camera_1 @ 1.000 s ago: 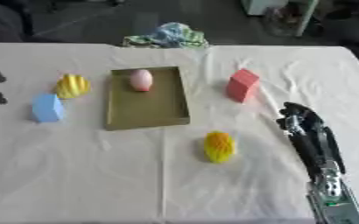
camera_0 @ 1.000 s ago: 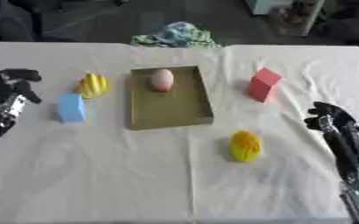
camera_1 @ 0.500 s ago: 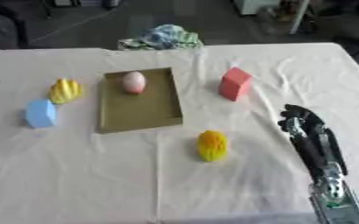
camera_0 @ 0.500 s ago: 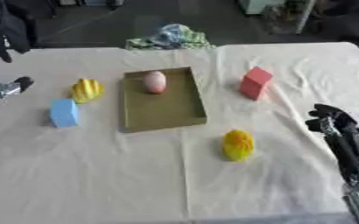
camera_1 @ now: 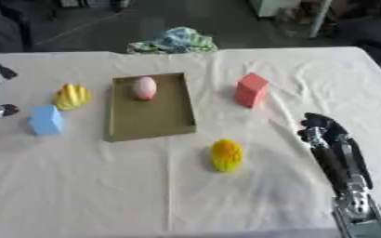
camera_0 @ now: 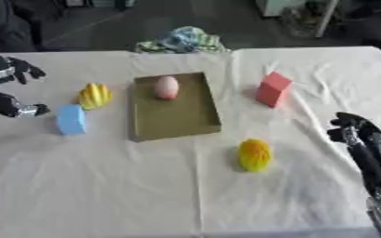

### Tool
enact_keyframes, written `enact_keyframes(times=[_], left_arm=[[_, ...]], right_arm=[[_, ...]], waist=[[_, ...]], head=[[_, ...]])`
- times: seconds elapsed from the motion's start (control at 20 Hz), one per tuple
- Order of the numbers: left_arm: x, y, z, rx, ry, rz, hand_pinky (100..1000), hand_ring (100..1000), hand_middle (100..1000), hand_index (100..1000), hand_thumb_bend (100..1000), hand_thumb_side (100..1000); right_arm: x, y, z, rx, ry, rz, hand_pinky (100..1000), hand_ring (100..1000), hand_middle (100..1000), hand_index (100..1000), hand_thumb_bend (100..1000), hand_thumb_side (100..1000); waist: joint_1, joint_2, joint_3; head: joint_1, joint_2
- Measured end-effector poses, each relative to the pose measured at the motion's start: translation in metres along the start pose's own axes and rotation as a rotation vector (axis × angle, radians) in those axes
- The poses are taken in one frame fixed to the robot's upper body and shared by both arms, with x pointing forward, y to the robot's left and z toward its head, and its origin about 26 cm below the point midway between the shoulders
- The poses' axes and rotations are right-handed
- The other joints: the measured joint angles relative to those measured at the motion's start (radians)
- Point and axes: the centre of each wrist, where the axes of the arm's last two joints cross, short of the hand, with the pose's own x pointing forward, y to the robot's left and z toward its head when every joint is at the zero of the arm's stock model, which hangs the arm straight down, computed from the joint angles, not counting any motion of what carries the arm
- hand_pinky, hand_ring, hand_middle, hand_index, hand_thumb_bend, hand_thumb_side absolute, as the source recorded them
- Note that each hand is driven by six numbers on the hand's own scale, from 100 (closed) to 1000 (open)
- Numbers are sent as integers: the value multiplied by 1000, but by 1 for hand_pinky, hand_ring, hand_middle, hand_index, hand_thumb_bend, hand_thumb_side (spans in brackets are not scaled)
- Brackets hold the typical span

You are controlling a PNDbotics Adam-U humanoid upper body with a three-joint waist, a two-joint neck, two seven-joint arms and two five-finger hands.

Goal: Pick up objects on the table and place them in the box.

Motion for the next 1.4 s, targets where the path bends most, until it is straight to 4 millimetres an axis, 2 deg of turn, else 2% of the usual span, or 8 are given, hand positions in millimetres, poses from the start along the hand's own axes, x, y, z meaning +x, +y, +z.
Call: enact_keyframes(times=[0.1,0.2,0.35,0.6,0.85,1.05,1.25,1.4], left_arm=[[-1,-6,-5,-22,5,-3,781,762,812,926,542,647],[-2,-13,-10,-42,17,-1,776,753,807,925,470,624],[-4,-22,-15,-45,47,17,772,745,800,920,424,590],[-2,-35,-26,-41,55,58,781,746,800,917,424,597],[5,-39,-36,-22,21,75,778,739,798,915,403,605],[11,-43,-43,-39,10,72,771,731,787,905,337,568],[14,-46,-47,-53,15,56,749,690,751,878,278,492],[17,-48,-49,-32,17,47,689,600,648,803,210,374]], right_arm=[[-1,0,0,1,3,0,687,656,667,785,100,676],[-1,0,1,2,5,0,687,656,667,785,100,677],[-1,1,1,4,6,0,687,656,667,785,100,677],[-1,1,1,7,6,-1,687,655,666,784,100,677],[-2,1,2,9,8,-1,687,655,666,784,100,679],[-2,2,2,10,9,-4,687,655,666,784,100,679],[-2,2,2,10,9,-5,687,655,666,783,100,681],[-3,2,2,10,9,-6,687,655,666,783,100,682]], waist=[[0,-1,0],[0,-2,0],[0,-2,0],[0,-2,-4],[0,-2,-13],[0,-2,-18],[0,-2,-20],[0,-2,-20]], head=[[-4,0],[-9,0],[-15,0],[-20,0],[-20,0],[-18,0],[-17,0],[-17,0]])
